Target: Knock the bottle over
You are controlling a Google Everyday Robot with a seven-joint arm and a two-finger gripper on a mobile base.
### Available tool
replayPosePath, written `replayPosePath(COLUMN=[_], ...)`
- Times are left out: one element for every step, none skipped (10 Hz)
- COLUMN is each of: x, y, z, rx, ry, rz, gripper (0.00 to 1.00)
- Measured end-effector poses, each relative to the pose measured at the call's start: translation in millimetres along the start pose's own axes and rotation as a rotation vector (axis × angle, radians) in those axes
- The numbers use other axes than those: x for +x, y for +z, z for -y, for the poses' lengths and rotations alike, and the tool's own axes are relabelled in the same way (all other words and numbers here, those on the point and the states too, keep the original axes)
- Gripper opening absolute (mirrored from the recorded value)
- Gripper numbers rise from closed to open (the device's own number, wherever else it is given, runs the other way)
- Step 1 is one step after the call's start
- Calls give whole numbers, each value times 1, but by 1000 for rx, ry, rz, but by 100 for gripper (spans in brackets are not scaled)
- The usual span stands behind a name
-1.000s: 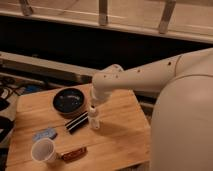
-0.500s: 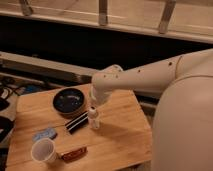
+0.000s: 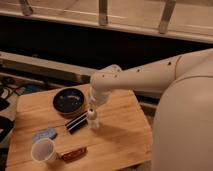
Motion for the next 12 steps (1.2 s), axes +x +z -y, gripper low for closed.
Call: replayPosePath(x=[2,4,5,7,9,10,11,13,16,18,19,21], y=[0,1,1,1,2,3,5,6,6,7,7,8], z=[-1,-4,-6,-6,-7,-8,-11,-11,-11,-11,-12,-14], rx=[3,7,7,11,15,17,17,23,28,32,33,31], ry=[-3,-8,-14,-17,-21,-24,-29,-31,-31,-32,-33,-29], rz=[-6,-12,-16,-20,-26,-30,-35,-40,-48,-55,-57,-67], gripper=[14,14,14,14,14,14,14,14,14,14,14,14])
